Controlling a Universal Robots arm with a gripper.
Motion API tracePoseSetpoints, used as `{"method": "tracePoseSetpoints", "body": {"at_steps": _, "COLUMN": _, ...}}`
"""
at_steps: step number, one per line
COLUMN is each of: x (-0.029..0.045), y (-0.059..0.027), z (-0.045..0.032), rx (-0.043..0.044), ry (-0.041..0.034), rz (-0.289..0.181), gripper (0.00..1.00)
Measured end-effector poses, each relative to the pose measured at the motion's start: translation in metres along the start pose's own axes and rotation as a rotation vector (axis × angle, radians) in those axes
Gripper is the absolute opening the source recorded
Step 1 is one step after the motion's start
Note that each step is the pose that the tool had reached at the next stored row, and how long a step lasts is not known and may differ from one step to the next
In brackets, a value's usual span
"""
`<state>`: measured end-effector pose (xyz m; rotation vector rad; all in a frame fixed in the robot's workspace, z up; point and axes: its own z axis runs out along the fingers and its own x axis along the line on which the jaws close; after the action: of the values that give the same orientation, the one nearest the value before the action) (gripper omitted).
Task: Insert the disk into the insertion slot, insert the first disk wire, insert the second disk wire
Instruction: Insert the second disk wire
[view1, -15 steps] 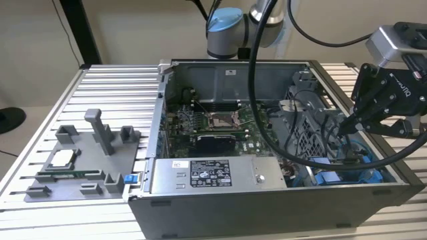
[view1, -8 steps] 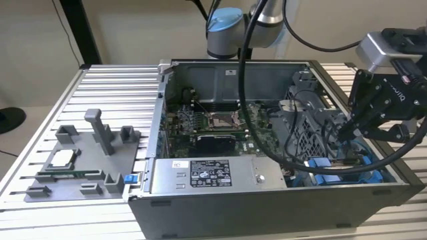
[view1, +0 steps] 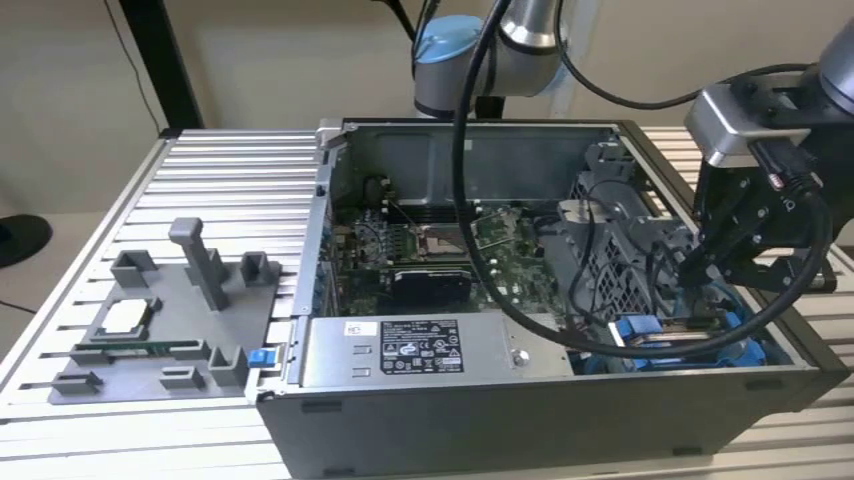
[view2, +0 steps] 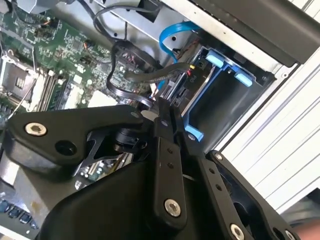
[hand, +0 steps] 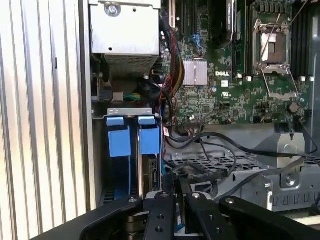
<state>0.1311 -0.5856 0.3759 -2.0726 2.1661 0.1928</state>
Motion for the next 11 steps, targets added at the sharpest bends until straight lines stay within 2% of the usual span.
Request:
{"method": "tracePoseSetpoints", "body": {"at_steps": 6, "x": 0.0012, "y": 0.0066, "z": 0.0045, "rx": 0.0481, "ry": 0.0026, "rz": -0.009, "gripper": 0.00}}
{"method": "tracePoseSetpoints", "body": {"at_steps": 11, "x": 0.0022, "y": 0.0121, "z": 0.0081, "rx": 0.0701, "ry": 0.0078, "rz": -0.013, "gripper": 0.00}}
